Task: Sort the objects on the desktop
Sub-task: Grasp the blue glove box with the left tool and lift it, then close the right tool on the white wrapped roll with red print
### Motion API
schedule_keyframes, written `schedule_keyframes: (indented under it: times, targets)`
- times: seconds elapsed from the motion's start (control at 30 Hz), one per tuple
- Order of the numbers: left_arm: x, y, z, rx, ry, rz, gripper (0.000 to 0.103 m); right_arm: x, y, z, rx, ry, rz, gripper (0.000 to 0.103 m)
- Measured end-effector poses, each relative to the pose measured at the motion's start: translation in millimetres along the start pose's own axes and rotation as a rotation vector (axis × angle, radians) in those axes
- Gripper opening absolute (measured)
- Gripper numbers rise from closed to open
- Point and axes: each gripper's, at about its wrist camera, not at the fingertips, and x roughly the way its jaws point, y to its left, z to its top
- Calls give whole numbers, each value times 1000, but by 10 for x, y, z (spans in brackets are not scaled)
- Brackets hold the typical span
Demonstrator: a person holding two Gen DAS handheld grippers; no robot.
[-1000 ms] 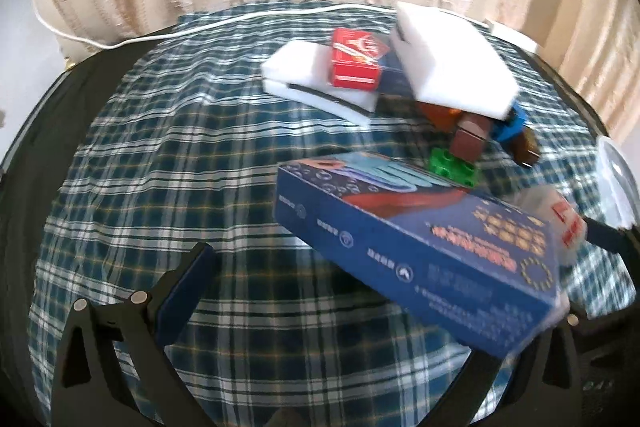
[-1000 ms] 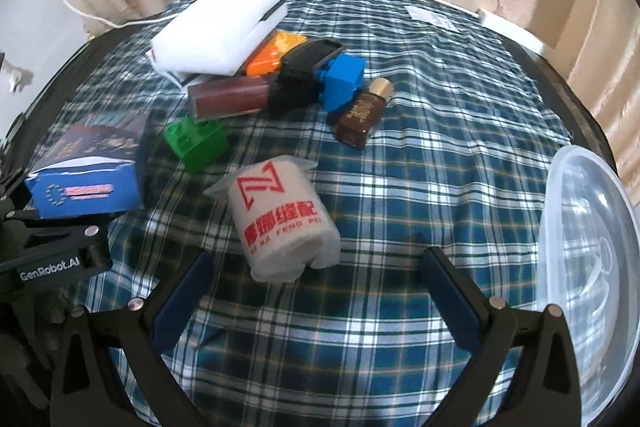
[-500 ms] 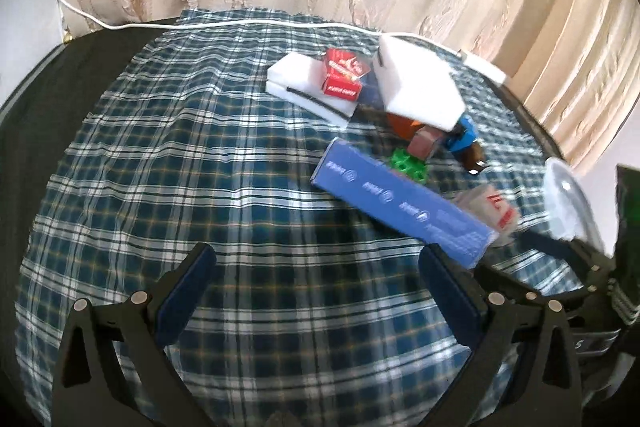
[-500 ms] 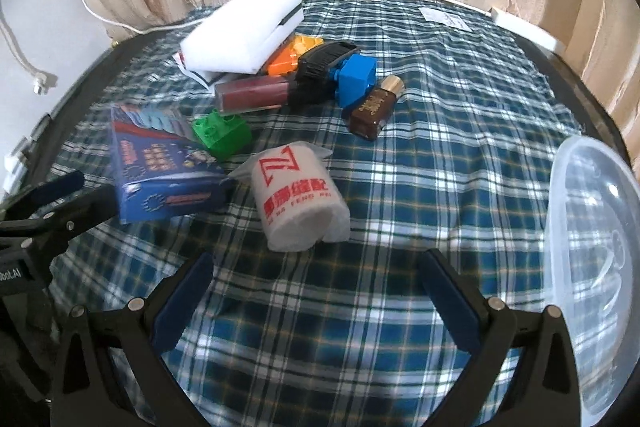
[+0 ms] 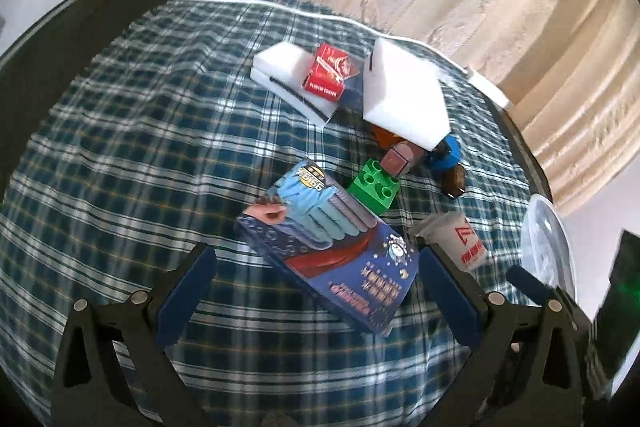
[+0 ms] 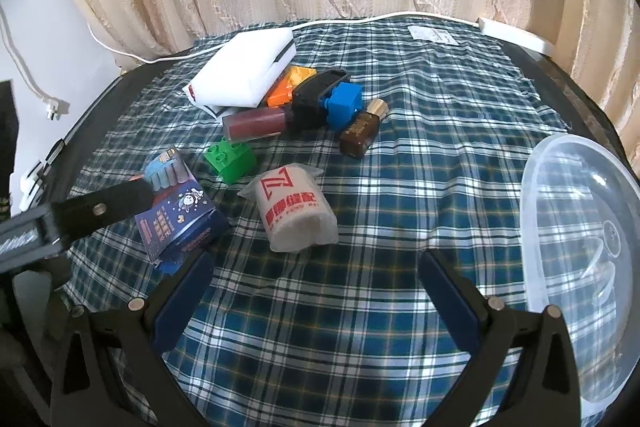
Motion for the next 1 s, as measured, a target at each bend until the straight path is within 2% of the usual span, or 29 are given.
schedule_keyframes:
  times: [0.2, 0.4, 0.7, 0.83, 0.9, 1.0]
  targets:
    - [169, -112, 36, -51, 9, 84, 103, -33, -69, -27, 1, -9, -5, 103]
    - [266, -184, 51, -5, -5, 166, 103, -8, -120, -29, 8, -3, 8, 103]
    - [135, 32, 29, 90, -9, 176, 103, 1, -88, -30, 7, 1, 25, 103]
    - [-3, 127, 2, 125, -15, 206, 103, 4, -60, -17, 3, 0, 34, 103]
    - [-53, 183, -1, 115, -17, 206, 103, 7, -35, -19, -1, -3, 39, 103]
    - [-50, 218, 9, 75, -16, 165, 103, 20, 8, -2, -6, -8, 39, 103]
